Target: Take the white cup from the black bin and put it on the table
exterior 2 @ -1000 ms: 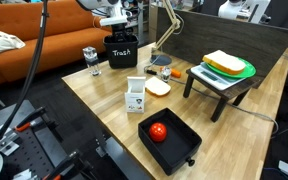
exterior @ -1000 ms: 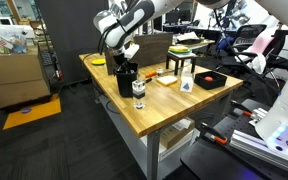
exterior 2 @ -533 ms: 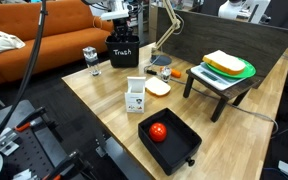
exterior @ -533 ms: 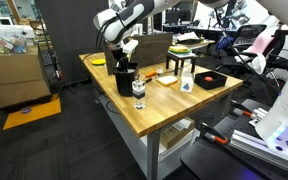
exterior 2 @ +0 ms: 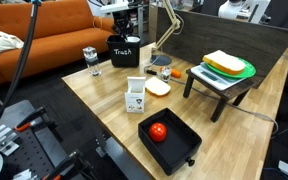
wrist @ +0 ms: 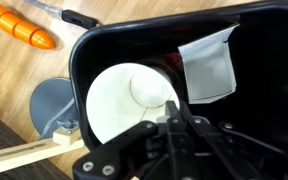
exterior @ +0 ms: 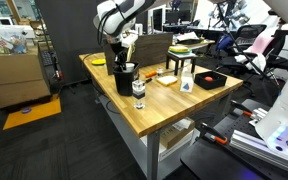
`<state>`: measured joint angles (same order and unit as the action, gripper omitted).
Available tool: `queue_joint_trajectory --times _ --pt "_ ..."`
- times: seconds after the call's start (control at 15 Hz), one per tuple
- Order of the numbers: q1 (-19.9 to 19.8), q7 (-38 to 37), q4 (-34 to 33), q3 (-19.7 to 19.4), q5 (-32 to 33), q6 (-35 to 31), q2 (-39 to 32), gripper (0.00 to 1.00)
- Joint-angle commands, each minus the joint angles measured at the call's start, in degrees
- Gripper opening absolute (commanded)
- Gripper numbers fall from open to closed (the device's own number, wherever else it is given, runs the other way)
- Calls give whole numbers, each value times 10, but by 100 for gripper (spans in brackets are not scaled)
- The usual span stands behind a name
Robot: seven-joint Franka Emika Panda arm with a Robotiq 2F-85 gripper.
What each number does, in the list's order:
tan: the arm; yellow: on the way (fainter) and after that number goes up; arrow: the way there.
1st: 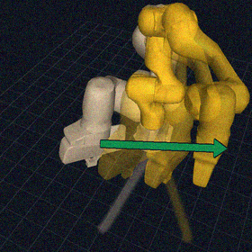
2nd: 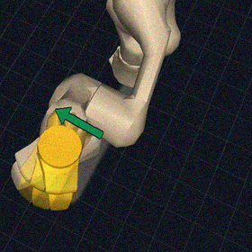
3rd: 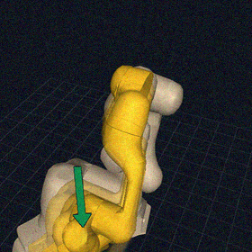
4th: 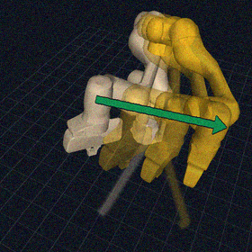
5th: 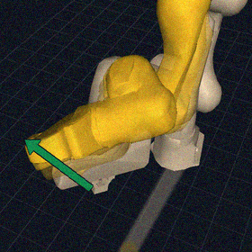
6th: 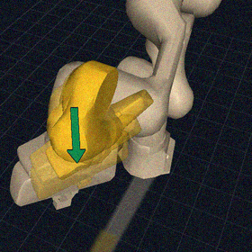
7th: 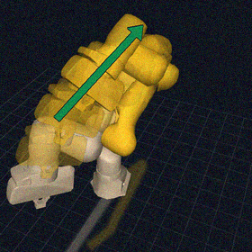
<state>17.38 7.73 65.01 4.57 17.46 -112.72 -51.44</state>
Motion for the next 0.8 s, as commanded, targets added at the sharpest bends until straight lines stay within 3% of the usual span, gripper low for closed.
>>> queue_joint_trajectory --times 0.0,0.73 --pt "-4 -17 44 -1 -3 -4 42 1" --pt "1 -260 158 -36 -10 -76 144 1"
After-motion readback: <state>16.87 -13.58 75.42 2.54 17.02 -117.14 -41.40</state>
